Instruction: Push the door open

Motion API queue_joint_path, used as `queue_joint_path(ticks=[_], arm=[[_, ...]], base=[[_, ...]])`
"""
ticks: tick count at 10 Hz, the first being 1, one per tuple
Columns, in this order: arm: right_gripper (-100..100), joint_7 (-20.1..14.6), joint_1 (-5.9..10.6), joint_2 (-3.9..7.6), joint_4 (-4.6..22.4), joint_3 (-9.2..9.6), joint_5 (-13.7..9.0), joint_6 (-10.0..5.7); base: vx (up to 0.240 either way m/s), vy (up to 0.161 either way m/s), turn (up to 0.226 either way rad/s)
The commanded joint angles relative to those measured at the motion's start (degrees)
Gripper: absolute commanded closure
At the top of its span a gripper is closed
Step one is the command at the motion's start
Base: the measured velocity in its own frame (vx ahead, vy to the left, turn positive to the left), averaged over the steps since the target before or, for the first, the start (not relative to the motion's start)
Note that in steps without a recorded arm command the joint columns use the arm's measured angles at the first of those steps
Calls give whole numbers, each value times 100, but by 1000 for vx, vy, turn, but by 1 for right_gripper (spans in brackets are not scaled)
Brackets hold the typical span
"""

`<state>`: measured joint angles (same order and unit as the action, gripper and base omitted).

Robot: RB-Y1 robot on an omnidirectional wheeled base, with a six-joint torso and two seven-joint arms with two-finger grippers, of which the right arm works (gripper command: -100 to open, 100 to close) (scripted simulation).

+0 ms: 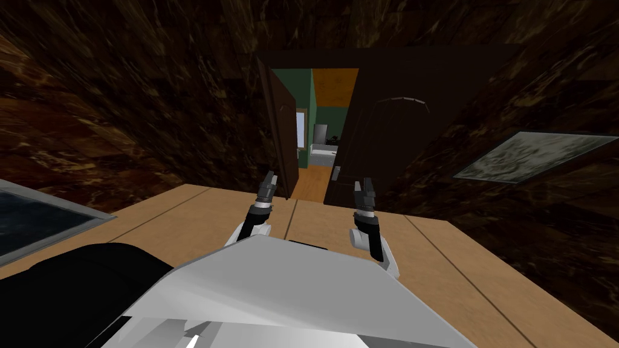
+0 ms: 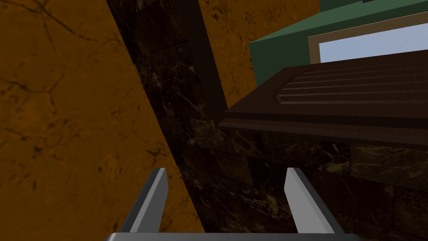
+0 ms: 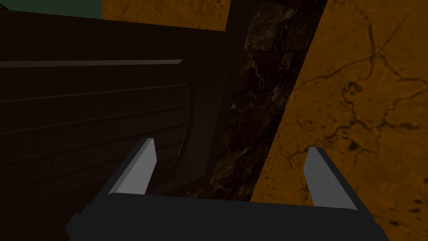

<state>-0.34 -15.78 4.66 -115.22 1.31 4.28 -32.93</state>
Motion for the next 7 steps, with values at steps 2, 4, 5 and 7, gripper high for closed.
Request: queue_joint_path(ticks=[2, 4, 5, 7], arm=[[-100, -88, 230, 60, 447, -20, 6, 6], [-100, -162, 369, 121, 724, -48, -1, 15], [-100, -236, 509, 182, 942, -76, -8, 25], [-100, -315, 657, 246, 1315, -105, -16, 35]], base=[[44, 3, 22], [47, 1, 17], [81, 1, 43], [62, -1, 19]])
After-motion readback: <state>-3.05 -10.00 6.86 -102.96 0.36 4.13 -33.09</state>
